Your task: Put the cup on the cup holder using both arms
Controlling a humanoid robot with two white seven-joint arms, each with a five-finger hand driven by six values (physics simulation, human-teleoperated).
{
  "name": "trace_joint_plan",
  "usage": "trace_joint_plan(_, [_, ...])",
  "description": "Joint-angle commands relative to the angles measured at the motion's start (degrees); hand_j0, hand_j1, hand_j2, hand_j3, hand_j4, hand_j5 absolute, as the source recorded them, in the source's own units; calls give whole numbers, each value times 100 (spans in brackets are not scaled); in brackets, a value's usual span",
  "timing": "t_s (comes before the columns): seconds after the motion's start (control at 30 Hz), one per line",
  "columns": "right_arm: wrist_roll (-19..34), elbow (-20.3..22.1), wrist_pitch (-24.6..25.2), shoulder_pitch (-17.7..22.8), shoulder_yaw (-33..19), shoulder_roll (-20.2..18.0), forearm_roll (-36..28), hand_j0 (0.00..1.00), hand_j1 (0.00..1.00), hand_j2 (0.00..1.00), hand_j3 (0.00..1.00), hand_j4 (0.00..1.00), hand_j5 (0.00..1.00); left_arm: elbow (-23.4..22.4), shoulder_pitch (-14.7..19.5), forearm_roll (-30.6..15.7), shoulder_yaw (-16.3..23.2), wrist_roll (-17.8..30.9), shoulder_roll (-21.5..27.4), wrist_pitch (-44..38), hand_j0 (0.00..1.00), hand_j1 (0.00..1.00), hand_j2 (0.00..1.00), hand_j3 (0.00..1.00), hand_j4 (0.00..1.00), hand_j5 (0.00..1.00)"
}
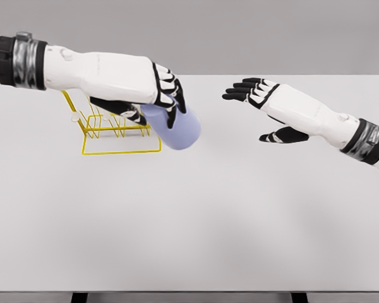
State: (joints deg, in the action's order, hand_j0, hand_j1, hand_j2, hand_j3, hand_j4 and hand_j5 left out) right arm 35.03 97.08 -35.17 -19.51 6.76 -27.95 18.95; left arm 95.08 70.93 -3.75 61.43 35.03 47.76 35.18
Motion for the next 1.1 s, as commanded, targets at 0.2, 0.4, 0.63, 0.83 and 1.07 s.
trace_joint_plan(0.2, [-3,-5,17,-9,-8,-26,-40,100,100,100,100,100,100,-42,0,-118,-210,-3,216,-18,50,50,50,50,50,50])
trace_joint_plan(0.4, [-3,4,17,0,0,-18,-40,100,100,100,100,100,100,-77,9,-109,-219,-3,260,-18,50,50,50,50,50,50])
trace_joint_plan(0.63, [-3,-14,17,-9,0,-27,-40,100,100,100,100,100,100,-217,9,-100,-228,-3,357,-18,50,50,50,50,50,50])
trace_joint_plan(0.83, [-3,-5,17,-9,0,-9,-40,100,100,100,100,100,100,-569,-53,-91,-228,-3,348,-18,50,50,50,50,50,50])
trace_joint_plan(1.07, [-3,-14,17,-18,9,-35,-40,100,100,100,100,100,100,-806,-97,-56,-219,-3,357,-18,50,50,50,50,50,50])
